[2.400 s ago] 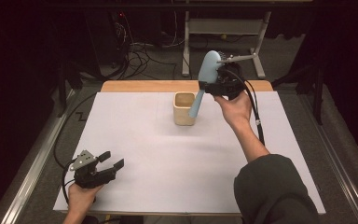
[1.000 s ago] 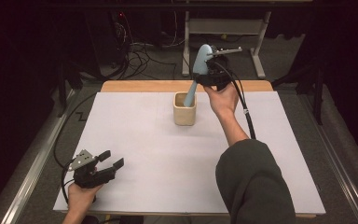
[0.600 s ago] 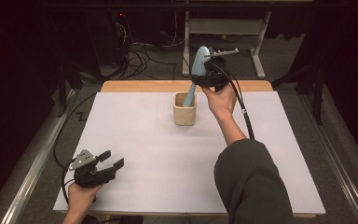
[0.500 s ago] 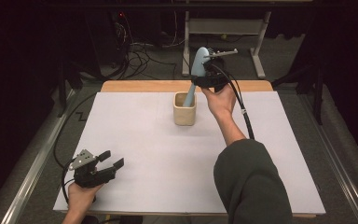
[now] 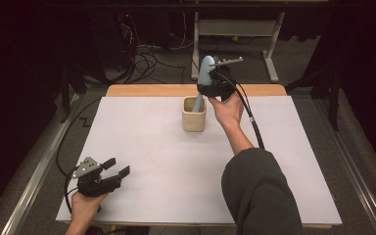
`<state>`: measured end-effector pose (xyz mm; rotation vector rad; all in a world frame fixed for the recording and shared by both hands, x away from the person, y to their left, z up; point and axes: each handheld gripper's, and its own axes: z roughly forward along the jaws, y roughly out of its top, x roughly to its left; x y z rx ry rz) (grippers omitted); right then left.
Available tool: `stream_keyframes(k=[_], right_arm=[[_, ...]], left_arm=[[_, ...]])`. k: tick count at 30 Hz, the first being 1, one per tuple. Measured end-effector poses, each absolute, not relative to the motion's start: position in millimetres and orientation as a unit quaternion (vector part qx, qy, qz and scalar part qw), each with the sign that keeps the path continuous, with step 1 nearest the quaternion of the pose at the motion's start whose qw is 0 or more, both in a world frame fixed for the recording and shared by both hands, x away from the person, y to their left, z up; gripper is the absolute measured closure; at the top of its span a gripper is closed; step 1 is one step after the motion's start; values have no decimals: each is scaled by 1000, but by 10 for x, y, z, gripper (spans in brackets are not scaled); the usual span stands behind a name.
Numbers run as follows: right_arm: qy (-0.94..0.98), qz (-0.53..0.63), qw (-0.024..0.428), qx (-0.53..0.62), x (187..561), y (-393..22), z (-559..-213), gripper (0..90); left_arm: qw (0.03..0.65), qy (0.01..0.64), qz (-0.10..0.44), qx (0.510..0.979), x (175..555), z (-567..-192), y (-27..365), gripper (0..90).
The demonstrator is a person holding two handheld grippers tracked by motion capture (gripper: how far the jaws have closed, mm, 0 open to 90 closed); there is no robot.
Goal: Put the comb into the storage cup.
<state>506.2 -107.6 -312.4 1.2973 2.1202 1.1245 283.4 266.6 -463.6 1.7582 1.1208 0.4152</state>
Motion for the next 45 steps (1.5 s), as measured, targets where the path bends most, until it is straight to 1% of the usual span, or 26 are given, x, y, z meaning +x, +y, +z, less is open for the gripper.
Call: stream_keyframes(k=[45], right_arm=[[779,377,196,461,5112,-967,-3449,520]], left_arm=[[483,455,164,730,2846,-4637,2645,316]])
